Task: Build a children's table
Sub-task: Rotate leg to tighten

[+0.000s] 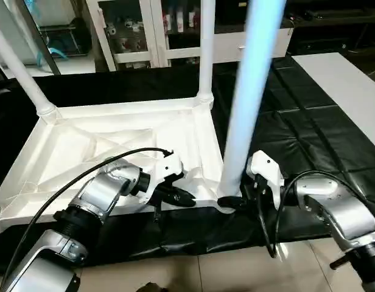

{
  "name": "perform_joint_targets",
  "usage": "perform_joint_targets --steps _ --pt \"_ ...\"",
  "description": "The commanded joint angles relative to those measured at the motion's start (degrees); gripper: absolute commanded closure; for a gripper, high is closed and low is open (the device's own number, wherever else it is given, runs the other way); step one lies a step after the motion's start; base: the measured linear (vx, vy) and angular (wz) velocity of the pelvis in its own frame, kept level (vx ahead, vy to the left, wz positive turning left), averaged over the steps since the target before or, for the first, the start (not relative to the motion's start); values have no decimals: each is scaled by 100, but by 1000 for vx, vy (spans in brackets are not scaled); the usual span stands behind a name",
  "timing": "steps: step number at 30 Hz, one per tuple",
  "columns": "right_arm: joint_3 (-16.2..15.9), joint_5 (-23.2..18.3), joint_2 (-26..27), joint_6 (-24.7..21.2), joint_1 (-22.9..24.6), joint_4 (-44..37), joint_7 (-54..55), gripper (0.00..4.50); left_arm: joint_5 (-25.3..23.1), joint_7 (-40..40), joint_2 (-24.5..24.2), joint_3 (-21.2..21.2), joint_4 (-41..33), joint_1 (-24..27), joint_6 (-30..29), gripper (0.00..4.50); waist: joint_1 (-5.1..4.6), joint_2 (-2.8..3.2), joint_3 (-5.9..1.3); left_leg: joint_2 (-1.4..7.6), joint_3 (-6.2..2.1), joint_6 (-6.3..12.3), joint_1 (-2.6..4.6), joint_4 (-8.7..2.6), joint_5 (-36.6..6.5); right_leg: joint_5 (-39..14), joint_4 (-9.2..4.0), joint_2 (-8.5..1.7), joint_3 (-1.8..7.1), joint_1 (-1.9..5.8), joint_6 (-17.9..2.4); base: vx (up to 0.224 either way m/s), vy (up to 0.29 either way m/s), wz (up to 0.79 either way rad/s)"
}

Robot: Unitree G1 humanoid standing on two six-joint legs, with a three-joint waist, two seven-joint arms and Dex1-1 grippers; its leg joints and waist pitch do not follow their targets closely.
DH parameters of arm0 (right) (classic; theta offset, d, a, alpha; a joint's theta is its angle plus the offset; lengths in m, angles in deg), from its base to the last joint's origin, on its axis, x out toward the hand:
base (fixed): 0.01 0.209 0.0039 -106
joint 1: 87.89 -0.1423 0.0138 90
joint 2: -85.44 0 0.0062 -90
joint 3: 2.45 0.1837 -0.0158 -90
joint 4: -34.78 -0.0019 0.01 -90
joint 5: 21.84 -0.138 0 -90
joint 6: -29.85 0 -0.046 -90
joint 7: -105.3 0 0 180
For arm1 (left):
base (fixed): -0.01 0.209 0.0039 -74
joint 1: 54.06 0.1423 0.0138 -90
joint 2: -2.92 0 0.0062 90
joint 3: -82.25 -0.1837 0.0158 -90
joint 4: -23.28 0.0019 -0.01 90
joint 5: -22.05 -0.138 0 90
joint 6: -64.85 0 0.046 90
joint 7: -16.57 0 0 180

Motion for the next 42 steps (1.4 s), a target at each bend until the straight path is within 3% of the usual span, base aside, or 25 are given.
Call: perform_joint_targets --steps 1,2,3,4,6,8,9,11,13,17,19,21,22,25,27,28,29,31,32,35,37,40,41,42 --pt "327 116 532 -193 -196 515 1087 188 -49 -498 324 117 286 -234 101 450 -44 -131 -328 198 -102 241 132 -439 -1390 -1433 -437 -160 118 202 -1319 0 0 0" --pt "327 116 532 -193 -196 515 1087 188 -49 -498 324 117 286 -234 101 450 -44 -131 -328 198 -102 241 132 -439 -1390 -1433 -437 -160 118 202 -1319 0 0 0" --pt "454 146 787 -243 -251 694 1530 189 -127 -890 492 191 530 -345 183 450 -79 -139 -328 192 -123 45 148 -464 -1574 -1783 -462 -162 118 198 -1171 0 0 0" --pt "529 197 988 -234 -305 854 1876 189 -195 -1213 634 240 749 -452 266 450 -84 -144 -331 194 -126 4 154 -466 -1603 -1786 -466 -159 117 199 -1149 0 0 0" --pt "657 319 1333 -180 -414 1158 2533 189 -320 -1772 874 312 1125 -641 439 450 -135 -146 -323 168 -125 -68 150 -472 -1701 -1856 -486 -154 120 166 -1093 0 0 0" --pt "738 388 1580 -122 -516 1402 2997 189 -394 -2227 1059 364 1375 -782 518 450 -159 -152 -334 162 -150 -97 117 -485 -1697 -1914 -490 -165 113 198 -998 0 0 0" --pt "895 548 1966 11 -739 1872 3811 189 -589 -2958 1335 371 1772 -1023 676 450 -158 -126 -334 163 -141 -98 139 -481 -1731 -1857 -507 -159 114 170 -994 0 0 0" --pt "950 614 2133 85 -867 2129 4141 189 -696 -3298 1466 361 1956 -1134 758 450 -180 -138 -351 148 -150 -159 160 -476 -1763 -1855 -506 -159 108 166 -998 0 0 0" --pt "1128 714 2573 340 -1263 2902 4990 189 -899 -4115 1827 393 2472 -1418 990 450 -179 -126 -370 149 -143 -86 133 -465 -1594 -1537 -491 -164 118 191 -1038 0 0 0" --pt "1290 832 2905 694 -1695 3564 5636 189 -1039 -4552 2087 378 2912 -1640 1275 450 -166 -100 -403 133 -136 45 118 -433 -1263 -854 -444 -151 99 222 -1194 0 0 0" --pt "1321 841 2933 783 -1757 3638 5722 189 -1026 -4533 2092 385 2945 -1643 1314 450 -141 -77 -427 137 -131 212 102 -402 -967 -346 -386 -160 94 260 -1289 0 0 0" --pt "1358 839 2950 850 -1785 3674 5773 189 -1035 -4502 2072 374 2982 -1642 1349 450 -133 -94 -460 129 -120 516 88 -355 -498 359 -320 -154 75 286 -1443 0 0 0" --pt "1477 769 3027 1018 -1834 3769 5692 189 -1068 -4474 2035 385 3098 -1643 1452 450 -134 -82 -451 133 -115 617 86 -353 -490 369 -328 -162 69 277 -1499 0 0 0" --pt "1534 693 3094 1173 -1846 3791 5524 189 -1094 -4463 2004 401 3205 -1647 1552 450 -144 -72 -425 152 -110 598 109 -382 -818 -55 -379 -167 64 272 -1512 0 0 0" --pt "1460 698 3109 1529 -1774 3648 5186 189 -1112 -4451 1976 433 3403 -1690 1726 450 -154 -58 -413 167 -119 485 121 -406 -1049 -353 -405 -169 65 272 -1468 0 0 0" --pt "1451 702 3109 1587 -1769 3641 5148 154 -1117 -4450 1975 438 3450 -1703 1764 450 -159 -68 -413 175 -120 441 127 -413 -1062 -341 -403 -159 67 271 -1457 0 0 0" --pt "1430 721 3086 1603 -1732 3564 5142 119 -1117 -4446 1970 443 3469 -1705 1784 450 -153 -69 -417 174 -119 446 127 -409 -1008 -251 -392 -160 70 273 -1464 0 0 0" --pt "1375 709 2984 1612 -1576 3229 5017 117 -1110 -4384 1949 444 3455 -1688 1812 450 -142 -77 -417 173 -113 487 123 -402 -968 -151 -383 -161 73 282 -1471 0 0 0" --pt "1353 734 2897 1581 -1482 3032 5019 97 -1107 -4357 1947 445 3460 -1685 1839 450 -147 -92 -402 171 -118 538 97 -414 -965 -193 -390 -170 68 294 -1433 0 0 0" --pt "1336 786 2571 1315 -1083 2213 4912 77 -1085 -4267 1947 451 3486 -1690 1983 450 -134 -88 -397 182 -118 505 122 -421 -1055 -419 -419 -165 74 278 -1372 0 0 0" --pt "1283 827 2315 1103 -733 1568 4722 73 -1061 -4200 1952 459 3488 -1691 2092 450 -108 -90 -405 193 -130 510 123 -421 -937 -262 -407 -157 85 299 -1244 0 0 0" --pt "1307 604 1926 632 120 195 4233 73 -960 -4067 1988 563 3484 -1660 2466 450 -124 46 -402 175 -136 557 121 -410 -956 -149 -409 -150 80 300 -1240 0 0 0" --pt "1304 576 1893 590 201 65 4185 73 -947 -4059 1989 576 3474 -1652 2504 450 -111 -39 -401 192 -130 600 126 -409 -1000 -161 -438 -158 87 304 -1210 0 0 0" --pt "1304 573 1885 582 222 33 4180 73 -934 -4067 1992 592 3471 -1652 2510 450 -123 -50 -412 178 -138 620 96 -409 -957 -164 -422 -164 78 325 -1236 0 0 0"
